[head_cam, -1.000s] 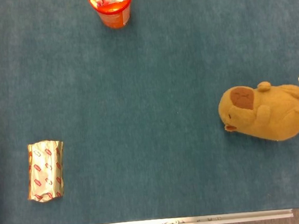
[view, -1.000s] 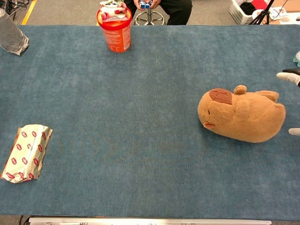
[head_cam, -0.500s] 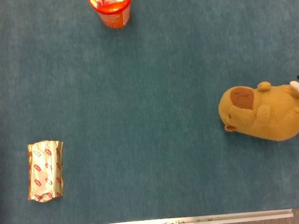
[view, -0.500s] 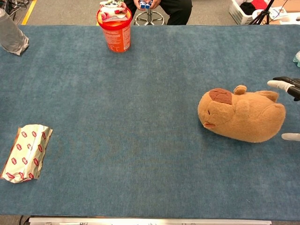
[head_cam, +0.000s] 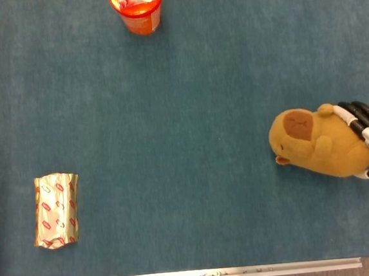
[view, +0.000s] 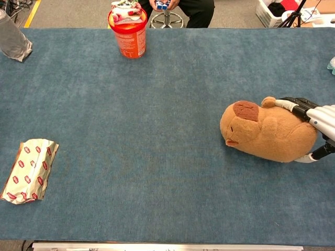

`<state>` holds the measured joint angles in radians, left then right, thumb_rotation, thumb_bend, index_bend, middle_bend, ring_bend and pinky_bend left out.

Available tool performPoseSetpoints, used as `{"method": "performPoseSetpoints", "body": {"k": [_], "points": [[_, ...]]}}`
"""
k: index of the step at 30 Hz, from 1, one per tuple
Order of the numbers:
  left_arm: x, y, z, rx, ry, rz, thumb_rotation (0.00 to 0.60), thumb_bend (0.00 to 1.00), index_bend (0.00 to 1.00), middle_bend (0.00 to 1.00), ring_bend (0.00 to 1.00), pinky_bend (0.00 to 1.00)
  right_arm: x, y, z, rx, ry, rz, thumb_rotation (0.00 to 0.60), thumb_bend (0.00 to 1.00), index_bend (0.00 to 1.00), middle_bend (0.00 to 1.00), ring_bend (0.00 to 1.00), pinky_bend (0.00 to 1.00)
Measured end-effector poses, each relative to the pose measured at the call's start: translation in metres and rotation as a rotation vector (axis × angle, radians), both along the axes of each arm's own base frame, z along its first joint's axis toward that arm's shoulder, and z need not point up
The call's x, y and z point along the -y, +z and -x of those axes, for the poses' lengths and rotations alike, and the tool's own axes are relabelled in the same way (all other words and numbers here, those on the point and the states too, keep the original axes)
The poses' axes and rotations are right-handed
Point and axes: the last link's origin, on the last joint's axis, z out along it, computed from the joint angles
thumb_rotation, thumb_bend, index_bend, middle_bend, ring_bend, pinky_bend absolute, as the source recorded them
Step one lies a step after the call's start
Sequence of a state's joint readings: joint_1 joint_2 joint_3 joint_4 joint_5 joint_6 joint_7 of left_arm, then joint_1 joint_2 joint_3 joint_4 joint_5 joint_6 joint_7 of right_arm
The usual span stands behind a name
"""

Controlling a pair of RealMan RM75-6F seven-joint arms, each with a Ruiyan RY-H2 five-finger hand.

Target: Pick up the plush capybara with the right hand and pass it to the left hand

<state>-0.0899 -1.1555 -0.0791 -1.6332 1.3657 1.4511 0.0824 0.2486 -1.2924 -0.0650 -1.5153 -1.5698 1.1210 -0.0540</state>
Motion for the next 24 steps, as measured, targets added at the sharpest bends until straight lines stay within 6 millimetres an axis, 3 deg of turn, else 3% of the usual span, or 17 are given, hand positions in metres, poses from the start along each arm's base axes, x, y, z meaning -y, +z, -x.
{"method": "performPoseSetpoints", "body": {"k": [3, 7, 11, 20, 24], "points": [[-0.002, 0.000, 0.002, 0.001, 0.007, 0.000, 0.600, 0.26, 0.45, 0.32, 0.39, 0.52, 0.003, -0.005, 0.000, 0.013, 0.006, 0.027, 0.600, 0.00, 0.18, 0.27, 0.26, 0.47], [-0.004, -0.001, 0.002, 0.004, 0.008, 0.001, 0.600, 0.26, 0.45, 0.32, 0.39, 0.53, 0.009, -0.010, -0.002, 0.054, 0.026, 0.084, 0.600, 0.00, 0.47, 0.48, 0.48, 0.58], [0.002, -0.002, 0.002, 0.003, 0.010, 0.004, 0.600, 0.26, 0.45, 0.32, 0.39, 0.53, 0.012, -0.012, -0.005, 0.104, 0.054, 0.133, 0.600, 0.00, 0.62, 0.59, 0.59, 0.65], [0.001, 0.000, -0.001, 0.012, 0.003, -0.003, 0.600, 0.26, 0.45, 0.32, 0.39, 0.53, 0.010, -0.005, -0.012, 0.179, 0.108, 0.202, 0.600, 0.00, 0.68, 0.64, 0.64, 0.67], [-0.001, 0.001, -0.011, 0.050, -0.011, 0.000, 0.600, 0.26, 0.41, 0.31, 0.39, 0.53, 0.011, 0.003, -0.019, 0.199, 0.154, 0.243, 0.600, 0.00, 0.68, 0.64, 0.64, 0.67]]}}
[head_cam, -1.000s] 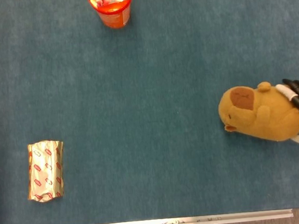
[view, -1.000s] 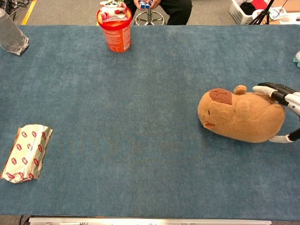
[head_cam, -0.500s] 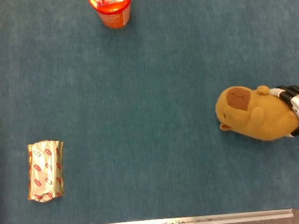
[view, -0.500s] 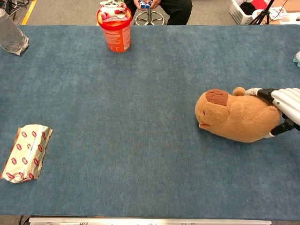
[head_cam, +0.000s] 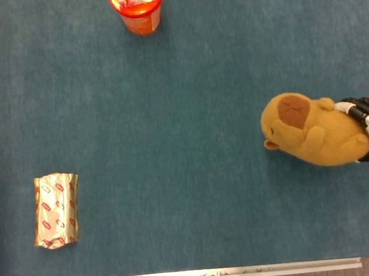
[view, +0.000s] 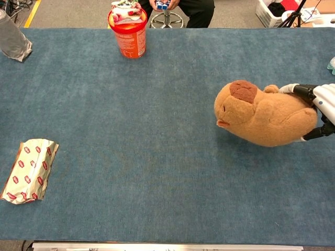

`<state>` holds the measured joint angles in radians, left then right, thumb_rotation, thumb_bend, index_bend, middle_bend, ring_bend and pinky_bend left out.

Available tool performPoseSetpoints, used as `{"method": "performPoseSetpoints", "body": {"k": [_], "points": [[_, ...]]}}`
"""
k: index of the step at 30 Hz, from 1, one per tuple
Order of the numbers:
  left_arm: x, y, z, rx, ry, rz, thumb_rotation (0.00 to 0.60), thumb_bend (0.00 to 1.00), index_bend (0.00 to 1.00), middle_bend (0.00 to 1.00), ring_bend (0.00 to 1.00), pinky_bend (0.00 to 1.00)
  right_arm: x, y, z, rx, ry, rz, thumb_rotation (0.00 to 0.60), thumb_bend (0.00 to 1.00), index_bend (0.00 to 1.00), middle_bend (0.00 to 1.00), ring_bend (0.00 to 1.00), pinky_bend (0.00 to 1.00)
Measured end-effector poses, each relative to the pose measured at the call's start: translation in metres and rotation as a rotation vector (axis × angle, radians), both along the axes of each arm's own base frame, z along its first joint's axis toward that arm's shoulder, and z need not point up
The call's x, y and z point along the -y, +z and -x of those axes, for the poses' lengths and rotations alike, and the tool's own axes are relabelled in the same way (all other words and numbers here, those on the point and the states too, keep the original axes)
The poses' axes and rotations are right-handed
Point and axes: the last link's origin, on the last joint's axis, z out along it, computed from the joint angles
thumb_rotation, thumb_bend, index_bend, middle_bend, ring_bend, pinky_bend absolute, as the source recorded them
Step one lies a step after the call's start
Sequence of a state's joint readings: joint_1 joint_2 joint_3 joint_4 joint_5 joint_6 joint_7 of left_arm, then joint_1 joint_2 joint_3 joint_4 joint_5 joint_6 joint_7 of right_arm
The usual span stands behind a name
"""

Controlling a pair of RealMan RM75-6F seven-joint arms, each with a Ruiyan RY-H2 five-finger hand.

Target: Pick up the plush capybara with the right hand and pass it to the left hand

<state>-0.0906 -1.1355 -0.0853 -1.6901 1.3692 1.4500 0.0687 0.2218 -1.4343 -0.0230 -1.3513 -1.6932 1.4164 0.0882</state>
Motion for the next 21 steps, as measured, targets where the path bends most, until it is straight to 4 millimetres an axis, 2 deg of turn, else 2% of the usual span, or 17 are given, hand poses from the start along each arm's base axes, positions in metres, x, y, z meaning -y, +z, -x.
{"method": "performPoseSetpoints", "body": {"k": [2, 5, 8, 21], "points": [[-0.001, 0.000, -0.008, 0.030, -0.009, 0.007, 0.600, 0.25, 0.37, 0.30, 0.39, 0.53, 0.003, 0.004, -0.005, 0.002, 0.028, 0.021, 0.600, 0.00, 0.68, 0.64, 0.64, 0.67], [-0.004, 0.001, -0.021, 0.080, -0.023, 0.024, 0.600, 0.15, 0.31, 0.28, 0.37, 0.53, 0.008, 0.007, -0.012, 0.005, 0.058, 0.039, 0.600, 0.00, 0.68, 0.64, 0.64, 0.67], [-0.008, 0.000, -0.036, 0.129, -0.037, 0.048, 0.600, 0.09, 0.28, 0.25, 0.32, 0.52, 0.013, 0.008, -0.018, 0.008, 0.084, 0.050, 0.600, 0.00, 0.70, 0.64, 0.64, 0.67], [-0.027, -0.013, -0.111, 0.491, -0.044, 0.222, 0.600, 0.01, 0.22, 0.11, 0.17, 0.40, 0.029, 0.006, -0.044, 0.021, 0.207, 0.095, 0.600, 0.00, 0.70, 0.64, 0.64, 0.67]]}}
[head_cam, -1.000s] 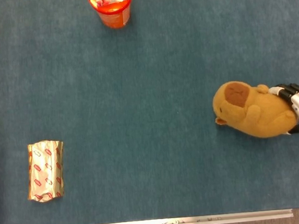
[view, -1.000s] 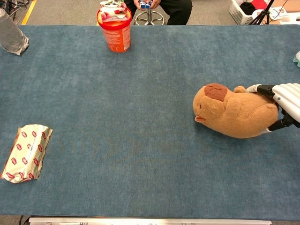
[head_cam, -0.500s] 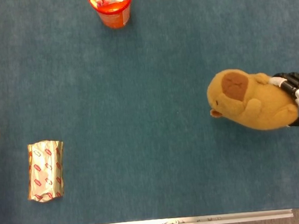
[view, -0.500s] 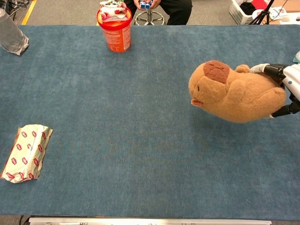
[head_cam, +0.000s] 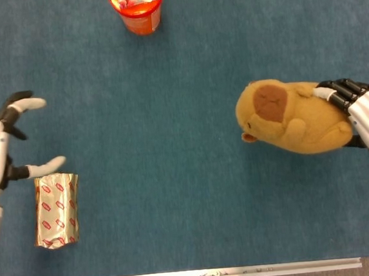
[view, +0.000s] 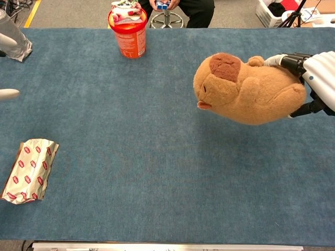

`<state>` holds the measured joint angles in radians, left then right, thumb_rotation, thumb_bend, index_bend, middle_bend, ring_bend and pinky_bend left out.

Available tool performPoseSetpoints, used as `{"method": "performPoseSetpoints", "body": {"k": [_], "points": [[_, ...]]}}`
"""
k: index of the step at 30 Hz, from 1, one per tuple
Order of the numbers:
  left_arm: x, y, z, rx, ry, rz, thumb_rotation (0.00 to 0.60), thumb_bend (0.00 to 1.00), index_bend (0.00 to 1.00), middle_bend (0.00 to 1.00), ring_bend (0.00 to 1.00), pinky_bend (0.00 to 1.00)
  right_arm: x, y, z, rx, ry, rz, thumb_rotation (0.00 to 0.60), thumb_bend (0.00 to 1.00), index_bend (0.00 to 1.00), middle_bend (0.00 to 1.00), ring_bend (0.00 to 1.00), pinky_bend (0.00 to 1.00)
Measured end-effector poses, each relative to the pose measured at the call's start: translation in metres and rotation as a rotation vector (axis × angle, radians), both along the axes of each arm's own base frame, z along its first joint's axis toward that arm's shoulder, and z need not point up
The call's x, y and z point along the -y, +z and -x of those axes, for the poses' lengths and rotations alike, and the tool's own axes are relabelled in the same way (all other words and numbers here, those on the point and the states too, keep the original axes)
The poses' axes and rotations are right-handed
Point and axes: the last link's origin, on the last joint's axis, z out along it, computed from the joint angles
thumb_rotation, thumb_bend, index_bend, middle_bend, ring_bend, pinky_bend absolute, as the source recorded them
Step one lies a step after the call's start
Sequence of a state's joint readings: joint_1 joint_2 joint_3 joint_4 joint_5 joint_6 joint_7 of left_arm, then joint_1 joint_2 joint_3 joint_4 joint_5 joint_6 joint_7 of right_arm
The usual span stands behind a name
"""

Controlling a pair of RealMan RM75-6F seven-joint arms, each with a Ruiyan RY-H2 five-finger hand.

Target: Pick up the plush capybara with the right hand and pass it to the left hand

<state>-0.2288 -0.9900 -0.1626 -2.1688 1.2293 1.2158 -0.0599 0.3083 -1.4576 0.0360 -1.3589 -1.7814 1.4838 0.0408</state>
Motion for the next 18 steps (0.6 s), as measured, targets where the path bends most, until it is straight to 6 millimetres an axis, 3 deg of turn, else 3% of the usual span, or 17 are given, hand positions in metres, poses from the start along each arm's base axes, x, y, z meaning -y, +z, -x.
{"method": "performPoseSetpoints", "body": {"k": [8, 18], "points": [[-0.009, -0.018, -0.045, 0.220, -0.015, 0.170, 0.593, 0.00, 0.10, 0.01, 0.09, 0.34, 0.008, -0.003, -0.021, 0.036, 0.101, 0.050, 0.600, 0.00, 0.70, 0.64, 0.64, 0.67], [-0.016, -0.032, -0.070, 0.352, -0.012, 0.270, 0.593, 0.00, 0.09, 0.00, 0.08, 0.33, 0.018, -0.012, -0.046, 0.059, 0.218, 0.081, 0.600, 0.00, 0.70, 0.64, 0.64, 0.67]]}}
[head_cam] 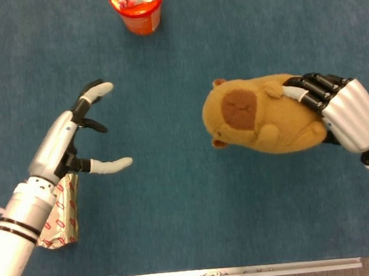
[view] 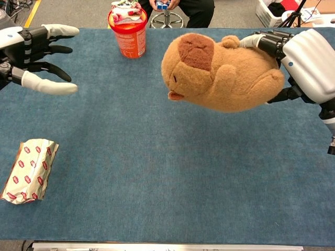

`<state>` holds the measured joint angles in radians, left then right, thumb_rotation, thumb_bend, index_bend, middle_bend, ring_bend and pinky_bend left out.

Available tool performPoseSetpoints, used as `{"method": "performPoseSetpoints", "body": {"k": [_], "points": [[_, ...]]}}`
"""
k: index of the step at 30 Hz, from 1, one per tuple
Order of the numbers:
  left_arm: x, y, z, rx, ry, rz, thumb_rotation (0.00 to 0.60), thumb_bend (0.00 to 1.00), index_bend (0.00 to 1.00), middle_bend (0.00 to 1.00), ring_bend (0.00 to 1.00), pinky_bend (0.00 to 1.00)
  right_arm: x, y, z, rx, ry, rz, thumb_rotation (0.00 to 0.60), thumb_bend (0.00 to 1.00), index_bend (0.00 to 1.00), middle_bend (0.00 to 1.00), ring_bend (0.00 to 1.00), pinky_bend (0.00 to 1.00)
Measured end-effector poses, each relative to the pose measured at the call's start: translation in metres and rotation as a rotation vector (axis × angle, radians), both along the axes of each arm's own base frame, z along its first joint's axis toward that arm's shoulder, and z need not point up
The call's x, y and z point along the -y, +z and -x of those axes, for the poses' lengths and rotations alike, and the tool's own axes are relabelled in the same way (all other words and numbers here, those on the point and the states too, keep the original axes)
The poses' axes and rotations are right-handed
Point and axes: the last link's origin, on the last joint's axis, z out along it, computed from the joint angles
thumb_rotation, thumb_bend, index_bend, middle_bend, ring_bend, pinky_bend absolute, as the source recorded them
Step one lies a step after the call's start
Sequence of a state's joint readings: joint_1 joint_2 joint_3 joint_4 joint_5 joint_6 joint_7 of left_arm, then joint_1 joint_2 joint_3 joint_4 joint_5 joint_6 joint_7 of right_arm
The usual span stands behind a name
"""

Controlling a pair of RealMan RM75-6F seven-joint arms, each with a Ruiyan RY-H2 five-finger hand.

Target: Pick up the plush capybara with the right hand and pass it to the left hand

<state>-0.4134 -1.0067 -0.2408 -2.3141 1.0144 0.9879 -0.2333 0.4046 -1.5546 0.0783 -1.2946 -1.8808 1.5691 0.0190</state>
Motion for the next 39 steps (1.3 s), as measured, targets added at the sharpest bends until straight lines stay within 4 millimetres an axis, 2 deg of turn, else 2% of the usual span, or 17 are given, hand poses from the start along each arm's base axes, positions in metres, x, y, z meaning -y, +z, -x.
{"method": "performPoseSetpoints", "body": {"k": [5, 15, 28, 39], "points": [[-0.004, -0.013, -0.012, 0.053, -0.009, 0.061, 0.598, 0.00, 0.08, 0.00, 0.07, 0.33, 0.004, -0.004, -0.012, -0.001, 0.049, 0.004, 0.600, 0.00, 0.70, 0.64, 0.64, 0.67], [-0.013, -0.029, -0.033, 0.100, -0.047, 0.099, 0.600, 0.00, 0.06, 0.00, 0.00, 0.29, 0.008, -0.012, -0.034, 0.023, 0.122, 0.000, 0.600, 0.00, 0.70, 0.64, 0.64, 0.68], [-0.011, -0.033, -0.058, 0.175, -0.080, 0.133, 0.600, 0.00, 0.06, 0.00, 0.00, 0.29, 0.016, -0.023, -0.041, 0.043, 0.126, -0.016, 0.600, 0.00, 0.70, 0.64, 0.64, 0.68], [-0.016, -0.044, -0.062, 0.184, -0.085, 0.141, 0.600, 0.00, 0.06, 0.00, 0.00, 0.27, 0.016, -0.031, -0.046, 0.075, 0.133, -0.038, 0.600, 0.00, 0.70, 0.64, 0.64, 0.68]]}}
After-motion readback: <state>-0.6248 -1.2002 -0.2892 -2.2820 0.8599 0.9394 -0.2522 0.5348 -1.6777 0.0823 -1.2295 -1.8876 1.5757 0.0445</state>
